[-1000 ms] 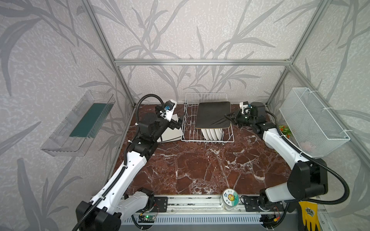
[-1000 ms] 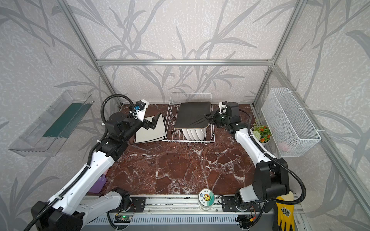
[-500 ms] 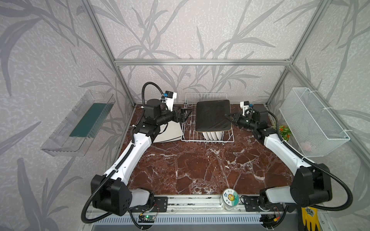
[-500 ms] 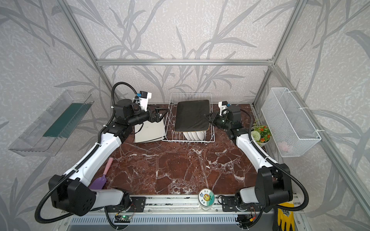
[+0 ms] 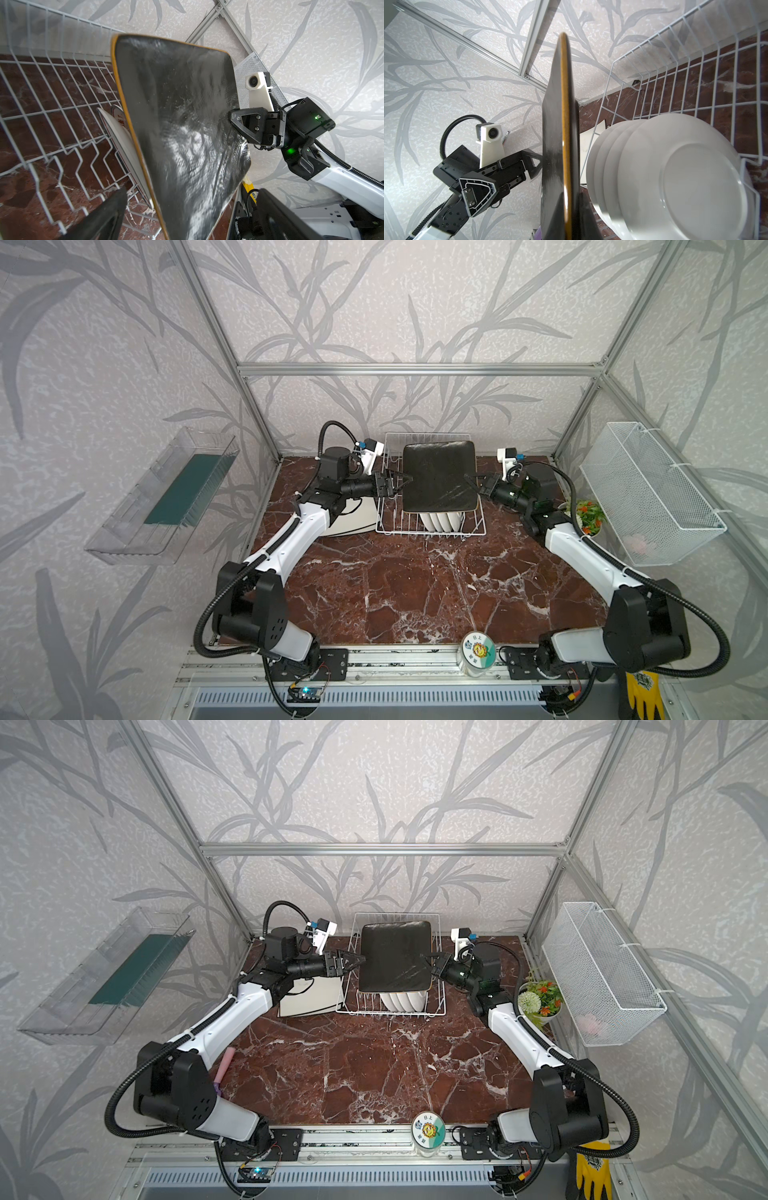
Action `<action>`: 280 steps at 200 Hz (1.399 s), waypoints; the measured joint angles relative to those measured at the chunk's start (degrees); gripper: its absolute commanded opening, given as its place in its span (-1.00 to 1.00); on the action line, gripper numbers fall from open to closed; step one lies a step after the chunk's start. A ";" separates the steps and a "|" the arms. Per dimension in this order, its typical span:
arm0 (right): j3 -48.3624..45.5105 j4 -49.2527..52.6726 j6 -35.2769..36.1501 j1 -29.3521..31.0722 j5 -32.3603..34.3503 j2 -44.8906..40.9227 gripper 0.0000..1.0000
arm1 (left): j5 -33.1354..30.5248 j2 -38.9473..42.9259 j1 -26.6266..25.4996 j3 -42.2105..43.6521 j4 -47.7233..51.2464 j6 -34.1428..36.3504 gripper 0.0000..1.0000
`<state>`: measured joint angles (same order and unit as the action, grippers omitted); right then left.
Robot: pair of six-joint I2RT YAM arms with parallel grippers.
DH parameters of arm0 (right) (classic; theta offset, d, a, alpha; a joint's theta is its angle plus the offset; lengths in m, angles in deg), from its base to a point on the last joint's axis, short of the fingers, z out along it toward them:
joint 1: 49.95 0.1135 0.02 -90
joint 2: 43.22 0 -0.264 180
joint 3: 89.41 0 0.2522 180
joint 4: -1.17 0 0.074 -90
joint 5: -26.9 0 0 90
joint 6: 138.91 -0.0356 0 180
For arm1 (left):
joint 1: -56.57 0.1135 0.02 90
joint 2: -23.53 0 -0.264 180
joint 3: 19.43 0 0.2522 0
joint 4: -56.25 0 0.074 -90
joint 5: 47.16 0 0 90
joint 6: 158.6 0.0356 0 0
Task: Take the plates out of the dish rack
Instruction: 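Grasp the plate's opposite edge with the right gripper, holding it with both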
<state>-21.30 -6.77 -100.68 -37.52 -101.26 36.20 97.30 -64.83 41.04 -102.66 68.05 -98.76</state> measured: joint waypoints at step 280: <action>-0.76 -9.70 -1.70 -0.02 -3.30 2.80 -0.48 | 8.90 -6.80 -1.95 -1.38 -13.40 -13.57 -1.00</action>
<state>-22.07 -16.47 -102.39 -37.54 -104.56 39.00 106.20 -71.63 39.09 -104.04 54.65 -112.33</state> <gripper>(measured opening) 0.250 0.148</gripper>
